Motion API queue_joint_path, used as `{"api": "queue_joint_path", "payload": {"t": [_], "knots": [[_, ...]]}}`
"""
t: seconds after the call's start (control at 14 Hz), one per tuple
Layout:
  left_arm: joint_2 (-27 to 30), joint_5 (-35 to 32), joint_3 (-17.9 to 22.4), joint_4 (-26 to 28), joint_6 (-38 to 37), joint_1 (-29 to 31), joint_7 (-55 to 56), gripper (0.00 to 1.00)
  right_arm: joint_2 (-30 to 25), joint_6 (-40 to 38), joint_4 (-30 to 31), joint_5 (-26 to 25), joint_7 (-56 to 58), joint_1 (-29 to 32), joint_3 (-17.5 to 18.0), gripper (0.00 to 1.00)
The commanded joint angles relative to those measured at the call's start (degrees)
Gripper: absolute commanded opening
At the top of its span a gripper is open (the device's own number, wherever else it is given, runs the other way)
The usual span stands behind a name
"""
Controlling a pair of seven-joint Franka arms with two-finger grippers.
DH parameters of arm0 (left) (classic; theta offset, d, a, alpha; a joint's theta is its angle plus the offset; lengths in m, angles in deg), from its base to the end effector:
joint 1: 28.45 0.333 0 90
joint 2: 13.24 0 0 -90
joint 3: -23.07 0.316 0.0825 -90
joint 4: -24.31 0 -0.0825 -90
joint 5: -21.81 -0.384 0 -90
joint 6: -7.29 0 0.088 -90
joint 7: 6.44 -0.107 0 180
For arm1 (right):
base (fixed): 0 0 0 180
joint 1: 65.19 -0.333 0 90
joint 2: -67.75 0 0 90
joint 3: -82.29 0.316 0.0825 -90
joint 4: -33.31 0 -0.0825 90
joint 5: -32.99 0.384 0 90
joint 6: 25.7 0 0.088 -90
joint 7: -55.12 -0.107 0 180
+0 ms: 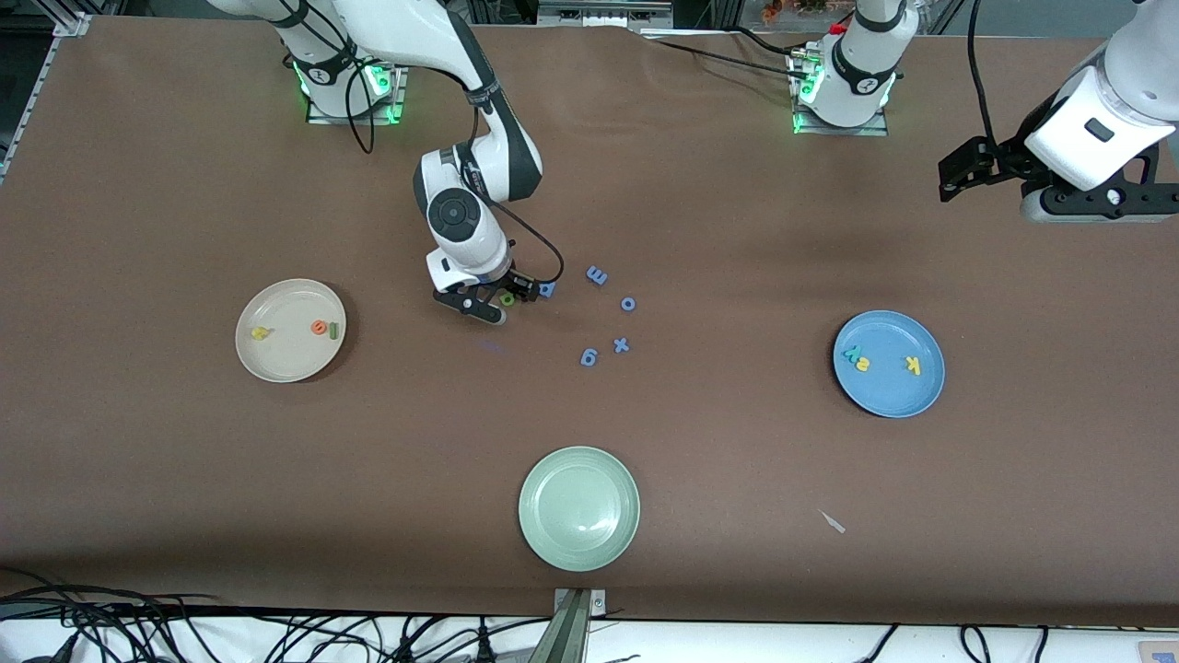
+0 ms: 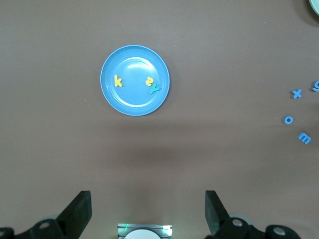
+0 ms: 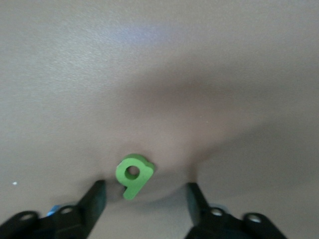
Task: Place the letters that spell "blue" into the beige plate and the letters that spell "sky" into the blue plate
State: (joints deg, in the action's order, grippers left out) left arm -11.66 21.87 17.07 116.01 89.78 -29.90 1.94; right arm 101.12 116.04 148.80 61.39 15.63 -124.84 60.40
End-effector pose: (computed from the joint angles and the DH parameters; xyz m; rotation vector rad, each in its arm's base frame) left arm 0.5264 -0.0698 0.6150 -3.1146 -0.0255 0.2056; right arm 0.4689 0.3624 0.1720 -3.0474 0.5872 0.1399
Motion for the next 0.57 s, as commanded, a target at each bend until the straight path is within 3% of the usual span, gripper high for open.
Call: {"api": "queue_joint_path", "payload": {"t": [0.0, 0.5], "knots": [[-0.7, 0.7, -0.1, -1.5, -1.2, 0.5, 0.2, 1.0, -0.2, 1.2, 1.1, 1.1, 0.6, -0.3, 0.2, 0.55], [-0.7, 0.7, -0.1, -1.5, -1.2, 0.5, 0.2, 1.0, 0.1, 2.5, 0.4, 1.1, 0.8, 0.3, 0.2, 0.46]]}}
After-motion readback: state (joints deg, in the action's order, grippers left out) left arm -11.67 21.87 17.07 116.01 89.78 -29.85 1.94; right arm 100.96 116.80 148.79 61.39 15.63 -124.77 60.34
